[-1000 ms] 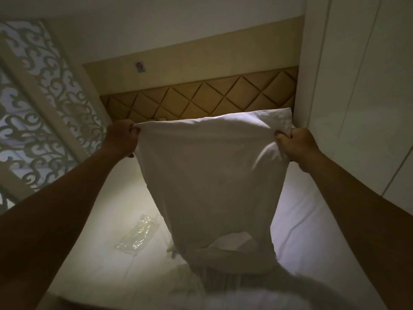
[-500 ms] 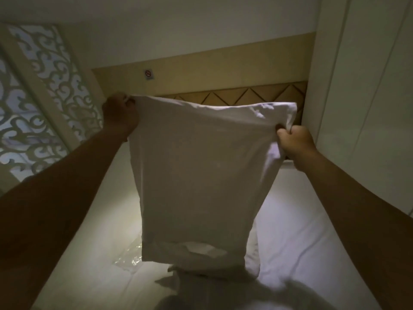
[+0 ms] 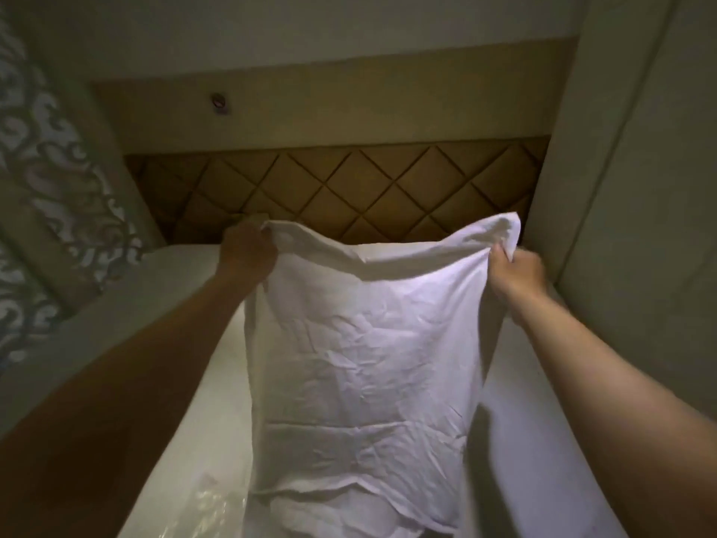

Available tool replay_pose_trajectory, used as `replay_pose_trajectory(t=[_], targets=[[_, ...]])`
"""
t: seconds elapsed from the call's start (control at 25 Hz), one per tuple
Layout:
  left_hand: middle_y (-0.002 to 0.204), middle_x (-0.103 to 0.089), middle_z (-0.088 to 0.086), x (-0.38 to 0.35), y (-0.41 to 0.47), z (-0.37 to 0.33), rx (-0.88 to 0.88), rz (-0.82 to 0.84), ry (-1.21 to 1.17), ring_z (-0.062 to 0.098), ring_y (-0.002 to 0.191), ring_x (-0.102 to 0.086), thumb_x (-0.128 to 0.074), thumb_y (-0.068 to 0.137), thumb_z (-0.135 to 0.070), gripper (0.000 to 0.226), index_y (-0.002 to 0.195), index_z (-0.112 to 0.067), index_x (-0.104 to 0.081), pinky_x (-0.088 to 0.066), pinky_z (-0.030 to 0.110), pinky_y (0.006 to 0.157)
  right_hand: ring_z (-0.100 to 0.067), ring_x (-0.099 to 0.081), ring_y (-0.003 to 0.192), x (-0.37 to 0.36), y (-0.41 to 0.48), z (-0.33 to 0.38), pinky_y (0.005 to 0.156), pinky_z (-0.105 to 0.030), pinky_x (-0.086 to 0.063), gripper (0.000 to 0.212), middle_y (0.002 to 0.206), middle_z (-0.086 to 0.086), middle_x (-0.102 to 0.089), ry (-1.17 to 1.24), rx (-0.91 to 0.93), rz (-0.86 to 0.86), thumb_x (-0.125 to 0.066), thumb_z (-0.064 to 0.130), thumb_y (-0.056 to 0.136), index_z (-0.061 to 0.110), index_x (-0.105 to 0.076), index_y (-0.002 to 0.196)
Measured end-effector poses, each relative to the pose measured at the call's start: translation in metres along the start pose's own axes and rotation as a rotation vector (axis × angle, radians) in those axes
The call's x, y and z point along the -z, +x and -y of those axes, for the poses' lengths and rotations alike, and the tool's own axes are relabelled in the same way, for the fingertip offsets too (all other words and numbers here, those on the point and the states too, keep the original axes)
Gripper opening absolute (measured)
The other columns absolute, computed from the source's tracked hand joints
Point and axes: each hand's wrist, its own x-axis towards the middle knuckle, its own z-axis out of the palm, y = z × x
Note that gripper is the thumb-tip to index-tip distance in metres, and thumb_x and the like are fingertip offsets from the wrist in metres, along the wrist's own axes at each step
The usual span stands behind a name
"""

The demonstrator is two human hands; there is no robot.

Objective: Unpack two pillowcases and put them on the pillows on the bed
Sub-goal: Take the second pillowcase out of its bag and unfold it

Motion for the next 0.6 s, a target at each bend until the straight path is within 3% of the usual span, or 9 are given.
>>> replay_pose_trajectory(t=[0.08, 0.16, 0.24, 0.44, 0.52, 0.6], targets=[[0.106, -0.062, 0.016, -0.068, 0.029, 0.021, 0.019, 0.101, 0.022, 0.034, 0.096, -0.057, -0.038, 0.103, -0.022, 0.028, 0.109, -0.004, -0.058, -0.042, 0.039, 0.082, -0.03, -0.058, 0.091, -0.052, 0.036, -0.028, 0.081, -0.037, -0.047, 0.047, 0.1, -0.012, -0.061, -0.055, -0.073, 0.031, -0.04, 0.047, 0.101, 0.006, -0.063, 0.105], [0.102, -0.062, 0.01, -0.134, 0.052, 0.042, 0.048, 0.187, 0.044, 0.021, 0.084, -0.053, -0.037, 0.103, -0.023, 0.027, 0.11, -0.007, -0.058, -0.043, 0.033, 0.076, -0.027, -0.056, 0.081, -0.099, 0.069, -0.058, 0.079, -0.039, -0.047, 0.047, 0.097, -0.015, -0.06, -0.118, -0.129, 0.048, -0.036, 0.047, 0.103, 0.008, -0.06, 0.093], [0.106, -0.064, 0.011, -0.193, 0.065, 0.062, 0.065, 0.277, 0.056, 0.021, 0.085, -0.056, -0.037, 0.103, -0.023, 0.027, 0.111, -0.007, -0.057, -0.046, 0.032, 0.078, -0.025, -0.053, 0.072, -0.14, 0.097, -0.087, 0.075, -0.036, -0.045, 0.047, 0.097, -0.019, -0.063, -0.181, -0.147, 0.076, -0.034, 0.043, 0.104, 0.009, -0.059, 0.082], [0.107, -0.061, 0.014, -0.308, 0.069, 0.095, 0.057, 0.396, 0.064, 0.033, 0.103, -0.059, -0.038, 0.1, -0.02, 0.023, 0.109, -0.007, -0.056, -0.041, 0.033, 0.079, -0.041, -0.058, 0.108, -0.219, 0.143, -0.152, 0.092, -0.044, -0.048, 0.054, 0.118, -0.022, -0.061, -0.276, -0.265, 0.099, -0.031, 0.046, 0.103, 0.002, -0.061, 0.117], [0.131, -0.051, 0.019, -0.348, 0.068, 0.104, 0.087, 0.405, 0.103, 0.037, 0.125, -0.048, -0.041, 0.099, -0.021, 0.033, 0.13, -0.01, -0.046, -0.039, 0.035, 0.095, -0.042, -0.054, 0.116, -0.239, 0.158, -0.172, 0.099, -0.045, -0.045, 0.053, 0.128, -0.023, -0.056, -0.293, -0.253, 0.06, -0.031, 0.042, 0.103, 0.002, -0.054, 0.129], [0.157, -0.024, 0.02, -0.384, 0.051, 0.107, 0.008, 0.404, 0.329, 0.04, 0.145, -0.023, -0.042, 0.097, -0.031, 0.063, 0.154, -0.019, -0.019, -0.019, 0.055, 0.114, -0.042, -0.049, 0.122, -0.259, 0.159, -0.19, 0.101, -0.045, -0.04, 0.05, 0.138, -0.024, -0.049, -0.438, -0.141, -0.037, -0.036, 0.037, 0.103, 0.005, -0.04, 0.142]])
